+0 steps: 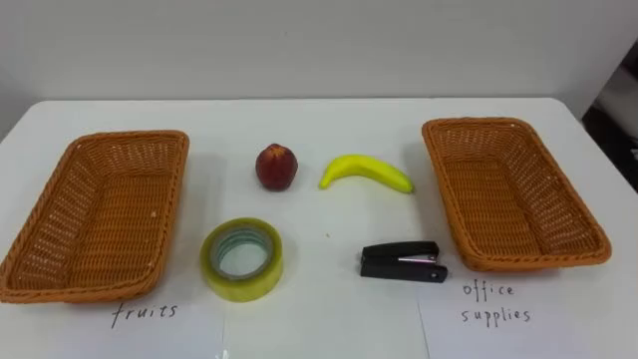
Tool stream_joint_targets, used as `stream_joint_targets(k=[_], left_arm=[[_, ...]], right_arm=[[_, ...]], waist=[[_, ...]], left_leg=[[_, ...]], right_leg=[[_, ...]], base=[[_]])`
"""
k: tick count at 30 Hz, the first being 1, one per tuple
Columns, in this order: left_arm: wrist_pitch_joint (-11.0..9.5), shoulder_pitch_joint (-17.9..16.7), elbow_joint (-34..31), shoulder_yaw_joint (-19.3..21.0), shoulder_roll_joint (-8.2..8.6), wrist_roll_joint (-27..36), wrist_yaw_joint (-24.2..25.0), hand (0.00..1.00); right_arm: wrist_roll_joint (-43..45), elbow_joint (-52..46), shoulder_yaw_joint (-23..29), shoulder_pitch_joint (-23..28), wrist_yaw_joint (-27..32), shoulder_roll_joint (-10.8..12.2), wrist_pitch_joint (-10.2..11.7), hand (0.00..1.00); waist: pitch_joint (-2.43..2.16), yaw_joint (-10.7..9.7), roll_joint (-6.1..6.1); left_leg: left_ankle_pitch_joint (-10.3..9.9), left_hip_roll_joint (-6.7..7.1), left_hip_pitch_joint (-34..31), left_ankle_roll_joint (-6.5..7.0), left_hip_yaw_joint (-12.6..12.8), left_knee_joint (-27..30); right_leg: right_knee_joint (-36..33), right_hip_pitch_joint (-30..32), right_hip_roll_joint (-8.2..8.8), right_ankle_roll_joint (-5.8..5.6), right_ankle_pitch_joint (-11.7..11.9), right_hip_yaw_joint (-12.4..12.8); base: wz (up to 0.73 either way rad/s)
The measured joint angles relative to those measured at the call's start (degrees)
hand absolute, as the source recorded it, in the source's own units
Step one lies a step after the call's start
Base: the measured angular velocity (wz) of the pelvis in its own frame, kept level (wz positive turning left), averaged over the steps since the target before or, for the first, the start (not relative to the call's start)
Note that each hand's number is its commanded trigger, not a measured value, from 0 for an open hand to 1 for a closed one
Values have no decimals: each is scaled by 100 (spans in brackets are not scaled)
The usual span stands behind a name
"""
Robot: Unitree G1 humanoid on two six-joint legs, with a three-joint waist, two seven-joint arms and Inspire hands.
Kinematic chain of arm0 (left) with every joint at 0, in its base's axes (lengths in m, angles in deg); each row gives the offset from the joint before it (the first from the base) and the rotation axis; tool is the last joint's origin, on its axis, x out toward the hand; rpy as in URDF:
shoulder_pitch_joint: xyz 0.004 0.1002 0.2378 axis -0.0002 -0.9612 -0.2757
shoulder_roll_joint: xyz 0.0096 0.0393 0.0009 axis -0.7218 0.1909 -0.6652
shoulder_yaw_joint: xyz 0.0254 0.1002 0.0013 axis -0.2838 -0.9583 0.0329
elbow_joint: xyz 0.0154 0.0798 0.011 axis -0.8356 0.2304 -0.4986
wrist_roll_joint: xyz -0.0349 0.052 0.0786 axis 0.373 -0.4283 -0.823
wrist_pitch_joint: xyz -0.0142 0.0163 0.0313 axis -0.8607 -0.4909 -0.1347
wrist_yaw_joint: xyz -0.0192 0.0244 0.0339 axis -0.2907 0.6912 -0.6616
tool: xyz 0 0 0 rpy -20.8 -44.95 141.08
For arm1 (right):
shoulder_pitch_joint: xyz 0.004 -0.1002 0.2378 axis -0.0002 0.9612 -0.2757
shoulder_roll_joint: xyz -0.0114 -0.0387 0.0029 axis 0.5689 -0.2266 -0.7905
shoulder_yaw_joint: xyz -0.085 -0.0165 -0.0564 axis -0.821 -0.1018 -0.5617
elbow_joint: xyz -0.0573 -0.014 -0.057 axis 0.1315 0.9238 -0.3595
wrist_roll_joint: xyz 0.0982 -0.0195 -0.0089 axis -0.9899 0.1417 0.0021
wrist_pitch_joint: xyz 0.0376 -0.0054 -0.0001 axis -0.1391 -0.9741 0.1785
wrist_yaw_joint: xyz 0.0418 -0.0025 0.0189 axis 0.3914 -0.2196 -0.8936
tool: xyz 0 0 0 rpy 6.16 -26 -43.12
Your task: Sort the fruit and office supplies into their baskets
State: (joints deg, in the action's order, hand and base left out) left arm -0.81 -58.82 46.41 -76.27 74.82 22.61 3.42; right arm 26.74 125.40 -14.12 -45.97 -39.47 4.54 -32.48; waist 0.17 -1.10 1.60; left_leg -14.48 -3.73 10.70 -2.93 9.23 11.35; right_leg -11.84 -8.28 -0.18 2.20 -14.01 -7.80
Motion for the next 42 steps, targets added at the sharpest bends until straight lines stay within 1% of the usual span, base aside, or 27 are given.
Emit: stream_joint_targets(k=[2, 11, 17, 20, 23, 25, 28, 31, 32, 33, 35, 36, 38, 39, 40, 42], left_arm=[[-2, 14, 41, 0, 1, 79, 0, 0], [36, 17, 71, 3, 6, 77, 35, 0], [103, 24, 58, 3, 5, 69, 99, 0], [121, 7, 47, 17, -4, 69, 179, 0], [118, -19, -67, 164, -34, 64, 219, 0], [109, -31, -126, 439, -39, 59, 209, 0], [119, -78, -287, 659, -39, 26, 138, 0], [105, -84, -323, 944, -44, -26, 91, 0], [105, -94, -326, 985, -47, -32, 88, 0], [103, -139, -353, 995, -60, -32, 73, 0], [82, -214, -355, 1044, -64, -32, 53, 0], [70, -224, -355, 1082, -71, -32, 52, 0], [59, -236, -359, 1197, -109, -35, 36, 0], [51, -250, -368, 1257, -112, -36, 34, 0], [39, -285, -409, 1353, -117, -35, 30, 0], [15, -288, -418, 1374, -165, -20, 15, 0]], right_arm=[[-73, 2, -1, 11, -28, 7, 0, 0], [-422, 101, 3, 105, -146, 14, -16, 0], [-729, 98, 8, 114, -126, 14, -122, 0], [-911, 99, 150, 151, -61, 14, -120, 0], [-1437, 92, 510, 206, 111, -12, -112, 0], [-1838, 101, 858, 258, 236, -52, -110, 0], [-2164, 99, 1190, 360, 395, -74, -100, 0], [-2711, 106, 1500, 458, 481, -98, -68, 0], [-2836, 104, 1589, 485, 489, -99, -46, 0], [-3108, 105, 1740, 509, 502, -103, 5, 0], [-3516, 99, 2058, 541, 543, -112, 57, 0], [-3614, 99, 2110, 554, 547, -117, 57, 0], [-3906, 93, 2361, 602, 554, -134, 60, 0], [-3992, 86, 2456, 603, 566, -134, 60, 0], [-4213, 73, 2590, 596, 625, -136, 68, 0], [-4729, 55, 2771, 595, 761, -156, 76, 0]], waist=[[-1, -3, -2], [-3, -7, -15], [-3, -12, -17], [-5, -21, -26], [-4, -32, -20], [-6, -55, -11], [-6, -61, 7], [-9, -80, 33], [-10, -95, 38], [-7, -157, 52], [-9, -212, 66], [-9, -226, 77], [-15, -321, 132], [-15, -328, 144], [-13, -334, 169], [-13, -373, 208]], left_leg=[[0, 0, -1, 0, 2, 1], [0, 0, 74, 0, 4, 2], [0, 0, 92, 0, 5, 2], [0, 0, 102, 0, 10, 6], [0, 0, 111, 0, 8, 5], [0, 1, 120, 0, 8, 4], [0, 3, 110, 0, 10, 4], [0, 3, 104, 0, 18, -2], [0, 3, 106, 0, 19, -2], [0, 3, 99, 0, 44, -1], [0, -11, 86, 0, 160, -2], [0, -11, 82, 0, 165, -3], [0, -9, 52, 0, 189, -13], [0, -12, 47, 0, 202, -13], [0, -22, 49, 0, 257, -13], [0, -31, 54, 0, 301, -19]], right_leg=[[-3, 0, 1, 0, 0, -4], [-2, -80, 2, -2, -3, -8], [-24, -75, 1, -2, -3, -1], [-76, -48, 2, -5, -10, 43], [-75, -57, 2, -6, -10, 46], [-80, -64, 3, -6, -9, 48], [-90, -54, 1, -9, -12, 62], [-105, -18, 1, -10, -15, 72], [-105, -18, 0, -10, -15, 78], [-105, -8, -1, -10, -15, 89], [-107, 40, -9, -10, -10, 162], [-105, 46, -9, -10, -10, 170], [-115, 107, -17, -12, -7, 218], [-118, 124, -23, -10, -2, 233], [-113, 141, -36, -5, 10, 260], [-80, 141, -51, -3, 34, 298]], base=[[0], [0], [0], [-4], [0], [0], [0], [-3], [-4], [-9], [-19], [-13], [-9], [-19], [-22], [-15]])
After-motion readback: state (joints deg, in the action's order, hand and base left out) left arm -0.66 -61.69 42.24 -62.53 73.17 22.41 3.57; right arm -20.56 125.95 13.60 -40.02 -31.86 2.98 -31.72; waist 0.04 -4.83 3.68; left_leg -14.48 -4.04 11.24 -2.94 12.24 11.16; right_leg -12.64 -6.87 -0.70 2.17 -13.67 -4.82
